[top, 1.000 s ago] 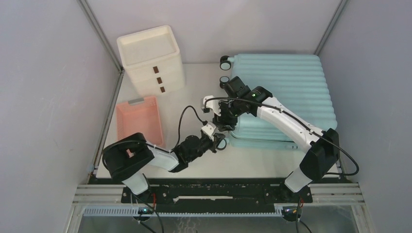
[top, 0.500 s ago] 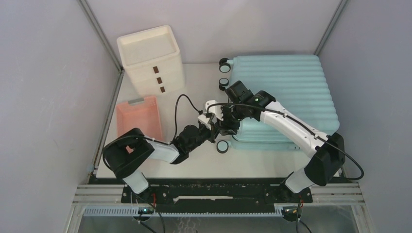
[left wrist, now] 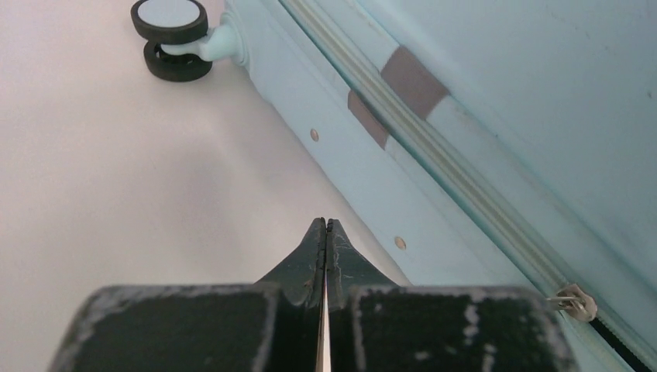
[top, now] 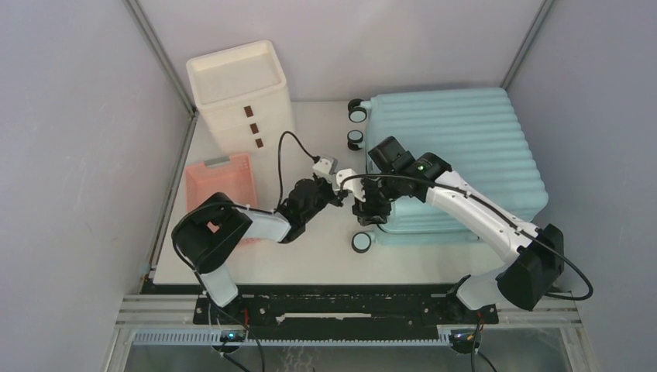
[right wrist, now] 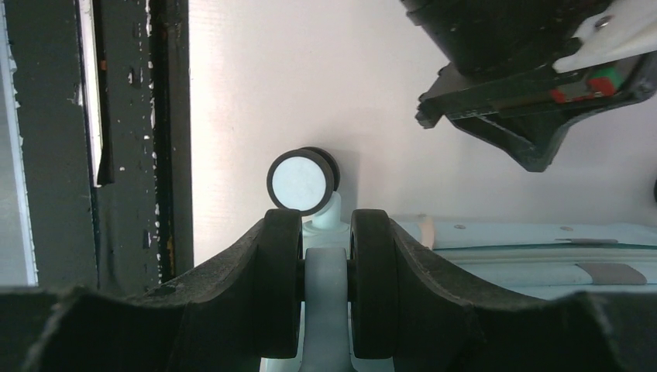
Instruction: Open, take out, and arrange the luggage
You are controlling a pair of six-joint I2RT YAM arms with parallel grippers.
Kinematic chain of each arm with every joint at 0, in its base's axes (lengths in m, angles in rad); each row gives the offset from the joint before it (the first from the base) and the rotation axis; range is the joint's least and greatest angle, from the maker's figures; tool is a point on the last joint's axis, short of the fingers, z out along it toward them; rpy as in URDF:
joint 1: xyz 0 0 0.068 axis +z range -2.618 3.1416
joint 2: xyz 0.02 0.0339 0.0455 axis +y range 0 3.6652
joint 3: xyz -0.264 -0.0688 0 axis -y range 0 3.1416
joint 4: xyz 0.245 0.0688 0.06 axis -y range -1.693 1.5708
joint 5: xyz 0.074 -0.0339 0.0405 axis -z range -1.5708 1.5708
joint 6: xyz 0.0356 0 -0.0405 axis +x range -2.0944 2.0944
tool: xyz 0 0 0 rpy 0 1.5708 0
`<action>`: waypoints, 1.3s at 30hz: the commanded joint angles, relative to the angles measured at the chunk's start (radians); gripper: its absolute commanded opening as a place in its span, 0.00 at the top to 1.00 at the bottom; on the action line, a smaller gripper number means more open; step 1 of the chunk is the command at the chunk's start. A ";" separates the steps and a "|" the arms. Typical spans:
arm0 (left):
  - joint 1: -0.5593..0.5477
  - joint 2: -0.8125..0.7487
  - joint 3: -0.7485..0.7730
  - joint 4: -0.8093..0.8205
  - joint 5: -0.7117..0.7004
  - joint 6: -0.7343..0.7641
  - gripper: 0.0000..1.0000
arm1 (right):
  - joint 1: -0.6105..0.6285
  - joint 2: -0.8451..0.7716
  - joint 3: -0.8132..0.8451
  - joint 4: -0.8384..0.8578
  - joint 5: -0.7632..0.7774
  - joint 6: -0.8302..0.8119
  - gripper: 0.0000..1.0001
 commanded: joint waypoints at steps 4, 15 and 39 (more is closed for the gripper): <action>0.022 -0.012 -0.047 0.202 0.161 -0.011 1.00 | -0.055 -0.096 -0.004 -0.020 -0.153 0.013 1.00; 0.030 -0.062 -0.288 0.529 0.500 0.014 0.53 | -0.104 -0.126 -0.039 -0.101 -0.272 -0.213 1.00; -0.080 0.183 -0.043 0.522 0.612 0.113 0.55 | -0.121 -0.137 -0.053 -0.097 -0.288 -0.215 1.00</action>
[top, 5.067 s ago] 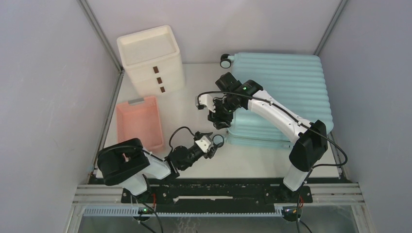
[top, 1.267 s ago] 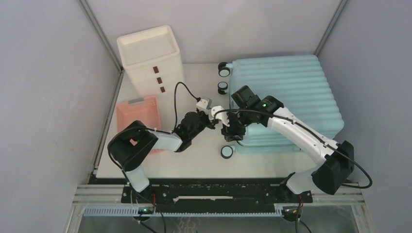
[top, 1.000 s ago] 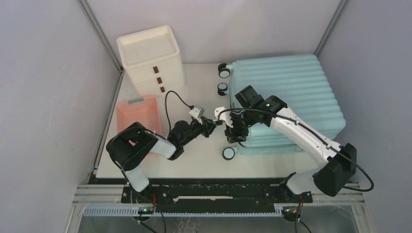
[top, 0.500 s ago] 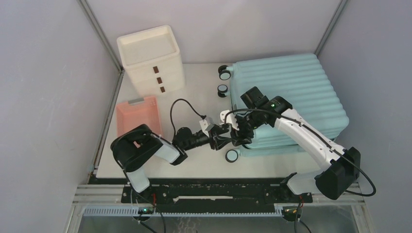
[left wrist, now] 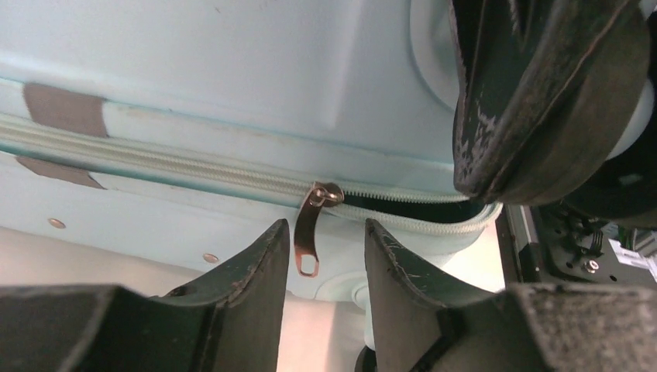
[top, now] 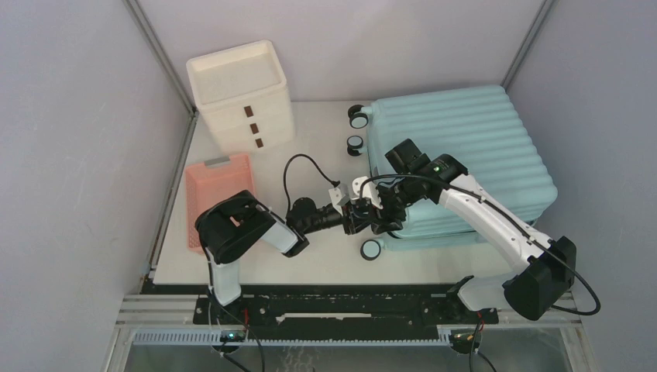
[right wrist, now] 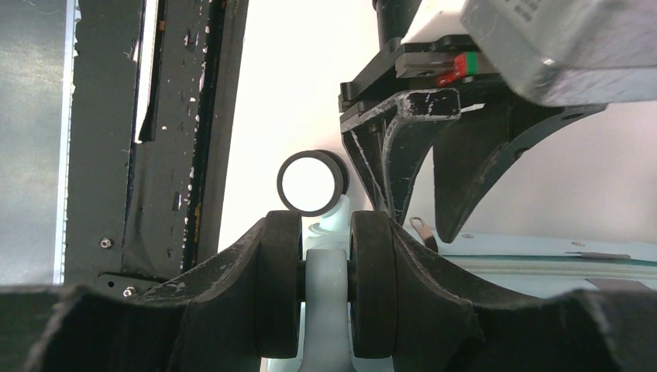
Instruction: Open, take out, and arrange the luggage
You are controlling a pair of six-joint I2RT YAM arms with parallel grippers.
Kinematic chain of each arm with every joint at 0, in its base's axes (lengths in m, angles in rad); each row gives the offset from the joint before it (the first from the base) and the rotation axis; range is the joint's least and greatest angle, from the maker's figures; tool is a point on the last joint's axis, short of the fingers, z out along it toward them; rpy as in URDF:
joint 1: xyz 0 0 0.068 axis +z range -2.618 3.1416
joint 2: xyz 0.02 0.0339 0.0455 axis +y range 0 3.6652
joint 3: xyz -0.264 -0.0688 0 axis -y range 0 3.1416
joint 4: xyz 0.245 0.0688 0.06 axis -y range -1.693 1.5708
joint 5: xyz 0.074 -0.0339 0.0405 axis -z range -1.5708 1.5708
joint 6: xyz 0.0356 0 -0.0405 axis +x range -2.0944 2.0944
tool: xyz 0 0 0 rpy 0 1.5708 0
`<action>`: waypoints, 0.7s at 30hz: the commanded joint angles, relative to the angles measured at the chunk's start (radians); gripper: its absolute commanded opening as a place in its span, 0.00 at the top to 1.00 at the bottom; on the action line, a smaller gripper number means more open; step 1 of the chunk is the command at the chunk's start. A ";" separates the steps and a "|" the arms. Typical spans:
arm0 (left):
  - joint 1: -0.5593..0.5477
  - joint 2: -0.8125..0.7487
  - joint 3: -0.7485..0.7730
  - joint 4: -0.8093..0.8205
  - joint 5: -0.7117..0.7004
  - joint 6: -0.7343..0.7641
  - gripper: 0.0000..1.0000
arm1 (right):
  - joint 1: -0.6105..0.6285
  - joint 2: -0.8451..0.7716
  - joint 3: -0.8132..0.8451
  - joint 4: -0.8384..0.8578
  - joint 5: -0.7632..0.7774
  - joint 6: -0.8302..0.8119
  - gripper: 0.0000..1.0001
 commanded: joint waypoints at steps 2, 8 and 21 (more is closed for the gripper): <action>0.005 0.041 0.042 0.031 0.100 0.046 0.59 | -0.034 -0.058 0.004 0.041 -0.146 -0.019 1.00; 0.022 0.061 0.052 0.028 0.156 0.051 0.68 | -0.035 -0.062 0.003 0.038 -0.146 -0.018 1.00; 0.027 0.074 0.120 0.022 0.153 -0.024 0.67 | -0.033 -0.068 0.003 0.039 -0.147 -0.015 1.00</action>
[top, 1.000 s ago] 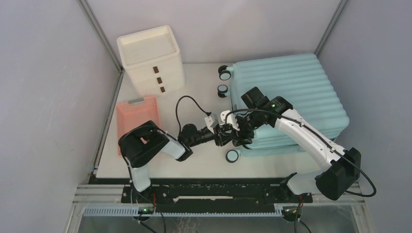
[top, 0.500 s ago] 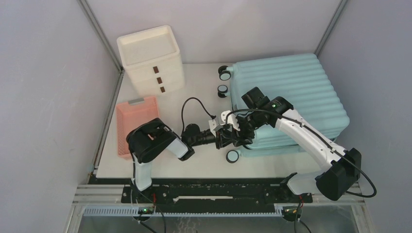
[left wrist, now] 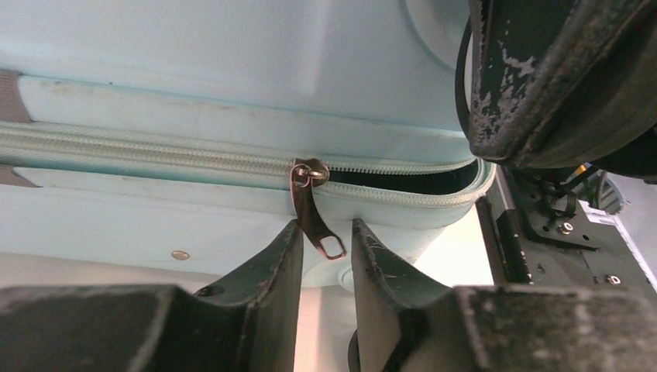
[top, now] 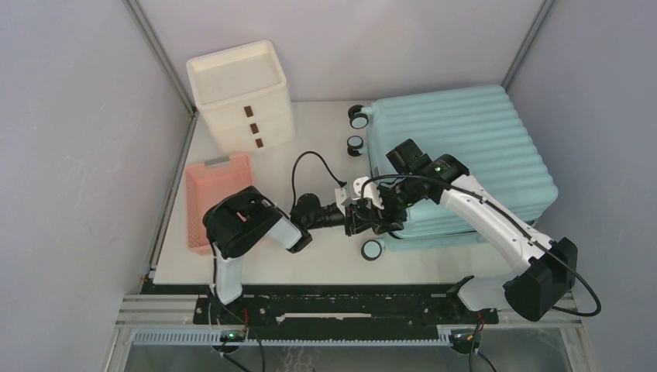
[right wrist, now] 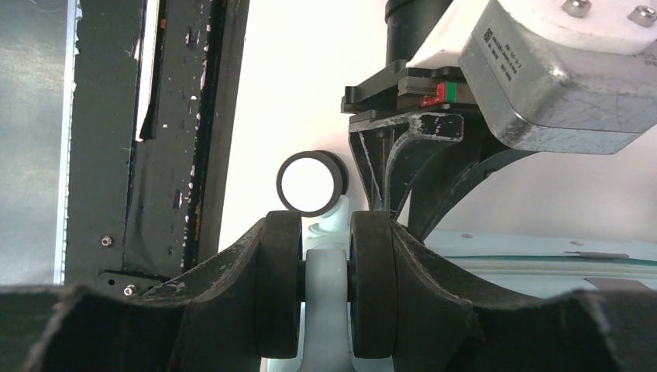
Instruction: Open, take out, and arrange the luggage
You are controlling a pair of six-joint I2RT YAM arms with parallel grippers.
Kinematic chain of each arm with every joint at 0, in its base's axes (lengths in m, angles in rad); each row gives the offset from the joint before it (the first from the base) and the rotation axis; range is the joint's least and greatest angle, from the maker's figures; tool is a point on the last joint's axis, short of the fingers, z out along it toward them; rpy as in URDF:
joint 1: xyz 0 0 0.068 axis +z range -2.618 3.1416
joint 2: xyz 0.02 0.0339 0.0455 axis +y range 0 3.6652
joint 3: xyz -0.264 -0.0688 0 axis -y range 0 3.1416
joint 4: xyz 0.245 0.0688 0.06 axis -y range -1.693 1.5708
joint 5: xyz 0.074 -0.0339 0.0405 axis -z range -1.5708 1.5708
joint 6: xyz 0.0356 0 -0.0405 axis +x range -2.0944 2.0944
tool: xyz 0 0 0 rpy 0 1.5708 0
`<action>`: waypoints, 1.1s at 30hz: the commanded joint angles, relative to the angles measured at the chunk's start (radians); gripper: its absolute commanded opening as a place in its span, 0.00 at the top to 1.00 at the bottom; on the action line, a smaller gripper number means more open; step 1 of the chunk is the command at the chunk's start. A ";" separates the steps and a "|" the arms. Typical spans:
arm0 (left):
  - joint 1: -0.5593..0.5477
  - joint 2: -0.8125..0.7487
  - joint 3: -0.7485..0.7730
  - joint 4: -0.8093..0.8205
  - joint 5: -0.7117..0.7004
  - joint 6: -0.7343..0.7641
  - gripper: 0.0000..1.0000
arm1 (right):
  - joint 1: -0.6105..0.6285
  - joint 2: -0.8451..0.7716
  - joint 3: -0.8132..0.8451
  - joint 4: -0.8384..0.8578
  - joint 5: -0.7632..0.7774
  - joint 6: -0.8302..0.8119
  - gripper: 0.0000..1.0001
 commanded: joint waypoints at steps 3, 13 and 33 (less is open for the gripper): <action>0.003 0.012 0.071 0.048 -0.001 -0.044 0.77 | -0.028 -0.061 0.004 0.045 -0.145 -0.012 1.00; 0.041 -0.007 0.060 0.044 -0.067 -0.158 1.00 | -0.029 -0.064 0.004 0.033 -0.144 -0.012 1.00; 0.045 -0.113 0.055 -0.197 -0.400 -0.185 1.00 | -0.025 -0.093 -0.031 0.085 -0.084 0.019 1.00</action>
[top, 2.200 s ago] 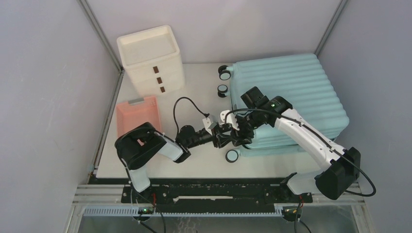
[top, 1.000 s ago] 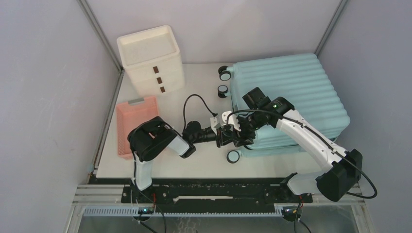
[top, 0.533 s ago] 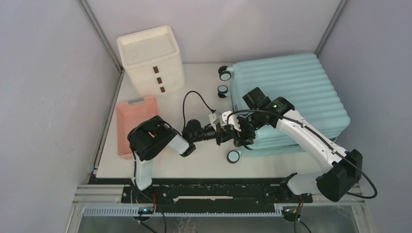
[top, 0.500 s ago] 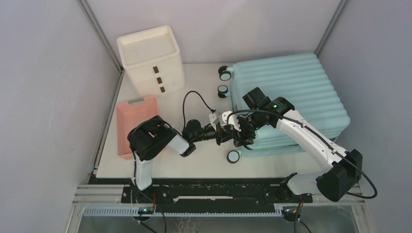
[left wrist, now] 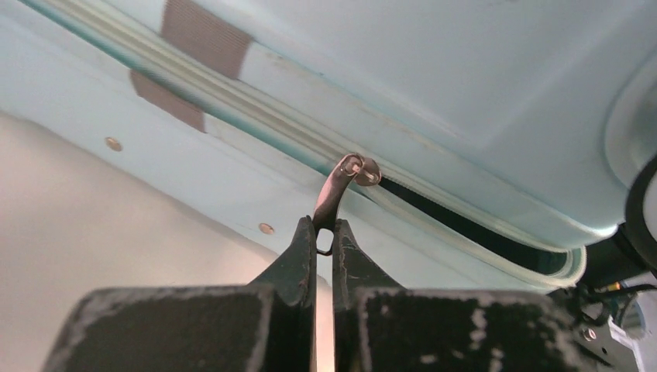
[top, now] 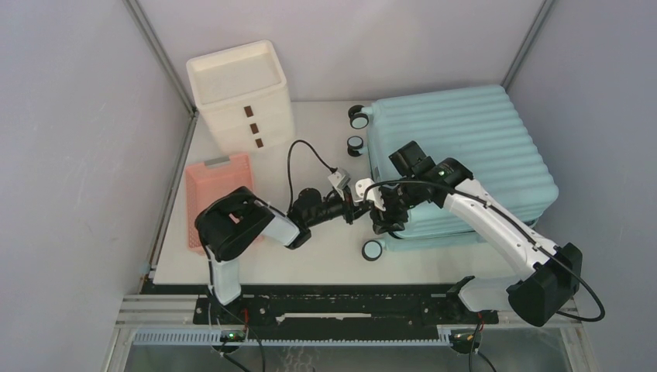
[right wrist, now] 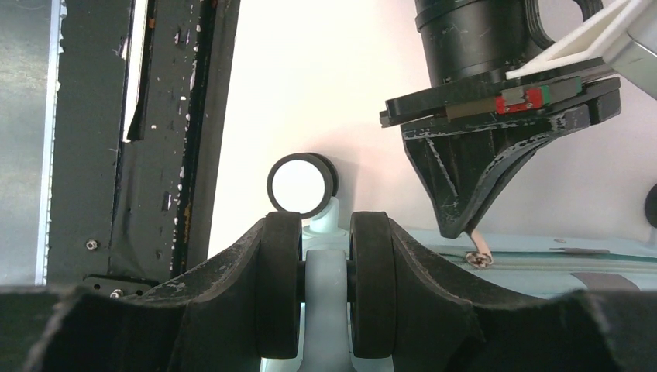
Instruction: Open, take out, and arrange the luggage
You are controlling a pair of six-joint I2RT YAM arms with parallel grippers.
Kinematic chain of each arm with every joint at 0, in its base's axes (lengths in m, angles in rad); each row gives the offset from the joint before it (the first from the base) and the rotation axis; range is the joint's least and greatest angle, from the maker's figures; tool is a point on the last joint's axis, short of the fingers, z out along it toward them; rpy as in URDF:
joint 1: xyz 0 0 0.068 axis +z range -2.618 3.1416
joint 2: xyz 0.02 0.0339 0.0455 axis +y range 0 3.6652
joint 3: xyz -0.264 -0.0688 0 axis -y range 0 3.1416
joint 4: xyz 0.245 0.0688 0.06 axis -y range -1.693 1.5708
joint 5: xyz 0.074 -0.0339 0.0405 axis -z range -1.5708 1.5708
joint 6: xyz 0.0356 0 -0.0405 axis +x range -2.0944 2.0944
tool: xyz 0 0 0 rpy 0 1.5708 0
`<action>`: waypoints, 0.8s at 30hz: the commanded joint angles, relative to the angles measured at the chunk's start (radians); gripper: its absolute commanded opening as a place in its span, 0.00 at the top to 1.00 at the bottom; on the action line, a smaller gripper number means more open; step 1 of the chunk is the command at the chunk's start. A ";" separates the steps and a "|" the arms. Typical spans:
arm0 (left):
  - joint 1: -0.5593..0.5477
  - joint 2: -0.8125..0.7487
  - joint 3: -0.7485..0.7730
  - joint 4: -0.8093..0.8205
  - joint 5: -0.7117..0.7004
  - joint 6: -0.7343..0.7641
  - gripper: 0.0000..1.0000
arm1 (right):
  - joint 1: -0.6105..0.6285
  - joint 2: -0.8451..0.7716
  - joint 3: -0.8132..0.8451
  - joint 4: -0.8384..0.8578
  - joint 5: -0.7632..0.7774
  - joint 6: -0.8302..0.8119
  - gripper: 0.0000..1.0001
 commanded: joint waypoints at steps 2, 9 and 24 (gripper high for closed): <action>0.022 -0.075 0.050 -0.092 -0.176 0.023 1.00 | -0.023 -0.058 0.000 0.055 -0.090 0.026 1.00; 0.071 -0.076 0.114 -0.202 -0.207 0.035 1.00 | -0.019 -0.079 -0.020 0.043 -0.083 0.013 1.00; 0.183 -0.024 0.413 -0.592 -0.180 -0.023 1.00 | 0.007 -0.155 -0.088 0.013 -0.070 0.008 1.00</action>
